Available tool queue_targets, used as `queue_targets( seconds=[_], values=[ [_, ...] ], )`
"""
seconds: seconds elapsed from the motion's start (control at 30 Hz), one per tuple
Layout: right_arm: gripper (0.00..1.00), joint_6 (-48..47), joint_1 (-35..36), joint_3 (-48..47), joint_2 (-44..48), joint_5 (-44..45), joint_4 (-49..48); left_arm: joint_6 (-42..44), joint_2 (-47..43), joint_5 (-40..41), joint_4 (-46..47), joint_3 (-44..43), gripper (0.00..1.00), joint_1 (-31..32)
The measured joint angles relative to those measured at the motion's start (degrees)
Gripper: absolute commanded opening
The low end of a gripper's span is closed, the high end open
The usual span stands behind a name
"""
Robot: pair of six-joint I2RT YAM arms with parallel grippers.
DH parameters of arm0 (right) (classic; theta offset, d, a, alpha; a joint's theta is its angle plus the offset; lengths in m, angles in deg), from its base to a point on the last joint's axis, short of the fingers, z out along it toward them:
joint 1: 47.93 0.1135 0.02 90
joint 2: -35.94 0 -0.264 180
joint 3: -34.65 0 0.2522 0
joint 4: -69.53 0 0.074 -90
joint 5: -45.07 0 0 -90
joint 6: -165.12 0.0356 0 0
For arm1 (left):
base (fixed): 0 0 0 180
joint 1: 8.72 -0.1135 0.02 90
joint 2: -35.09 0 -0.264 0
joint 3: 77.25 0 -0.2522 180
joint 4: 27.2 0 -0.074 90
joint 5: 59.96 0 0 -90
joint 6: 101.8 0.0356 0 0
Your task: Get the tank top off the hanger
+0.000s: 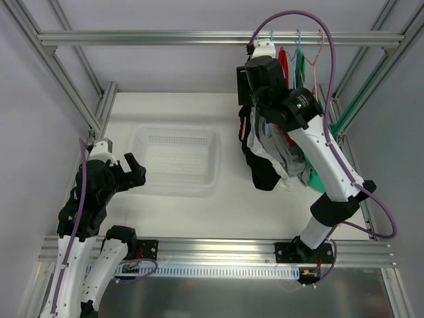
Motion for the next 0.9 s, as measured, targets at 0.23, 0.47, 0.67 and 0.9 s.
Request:
queue_targets(
  seconds=[0.23,0.47,0.67,0.9],
  values=[
    [0.56,-1.20,1.46,-0.04,-0.02,-2.14,-0.76,0.00,0.07,-0.20,0.02,0.02,0.99,0.00],
    [0.56,-1.75,2.32,-1.92,-1.84,-2.82,-1.36,0.00,0.11,-0.22,0.07,0.13,0.99,-0.02],
    [0.55,-1.75,0.63,-2.14,-3.65,-2.99,-1.36,0.00,0.11,-0.26,0.48,0.26,0.99,-0.02],
    [0.53,-1.70,-1.53,-2.12,-5.03,-2.78,-1.33,0.02,0.11,-0.31,0.55,0.37,0.99,0.00]
  ],
)
